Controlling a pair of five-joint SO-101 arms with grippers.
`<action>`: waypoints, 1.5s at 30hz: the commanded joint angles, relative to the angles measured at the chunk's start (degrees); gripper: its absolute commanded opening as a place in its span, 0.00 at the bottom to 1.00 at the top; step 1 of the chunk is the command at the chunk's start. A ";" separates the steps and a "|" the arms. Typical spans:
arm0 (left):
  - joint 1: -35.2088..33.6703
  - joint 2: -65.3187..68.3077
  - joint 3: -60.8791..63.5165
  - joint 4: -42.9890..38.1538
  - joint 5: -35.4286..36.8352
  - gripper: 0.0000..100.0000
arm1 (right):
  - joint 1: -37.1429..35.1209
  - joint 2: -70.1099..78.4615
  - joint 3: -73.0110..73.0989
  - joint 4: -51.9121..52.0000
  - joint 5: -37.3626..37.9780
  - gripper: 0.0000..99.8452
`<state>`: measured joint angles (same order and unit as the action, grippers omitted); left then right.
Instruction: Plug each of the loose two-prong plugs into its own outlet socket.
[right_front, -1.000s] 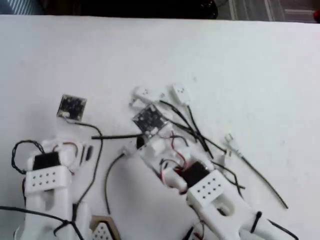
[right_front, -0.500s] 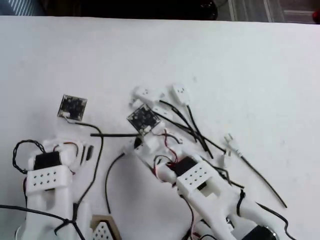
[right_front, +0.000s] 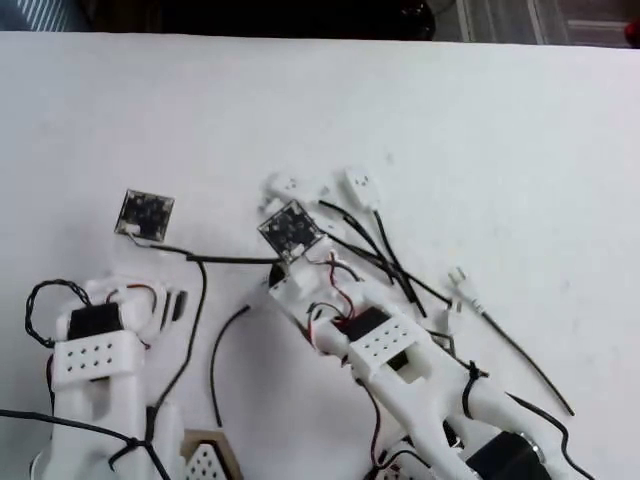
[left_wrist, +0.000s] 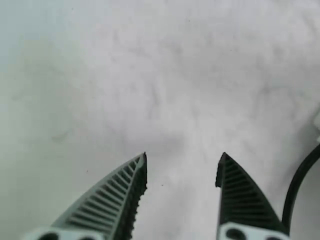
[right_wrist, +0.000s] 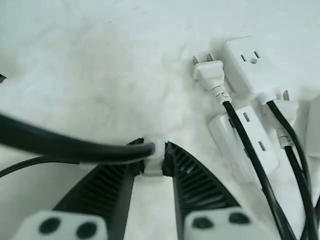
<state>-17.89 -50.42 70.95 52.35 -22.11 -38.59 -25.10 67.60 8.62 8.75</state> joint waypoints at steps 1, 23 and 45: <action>-0.48 -0.92 -0.18 -1.05 0.26 0.23 | 0.40 0.75 -2.37 -0.92 0.62 0.02; -0.48 -0.92 -0.18 -1.05 0.26 0.23 | 0.40 2.15 -9.05 12.70 3.16 0.02; -0.31 -1.19 0.62 -1.32 0.18 0.23 | 0.22 2.77 -9.58 16.48 2.11 0.02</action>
<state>-17.89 -50.42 71.21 52.35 -22.11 -38.33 -22.64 59.43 23.30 11.12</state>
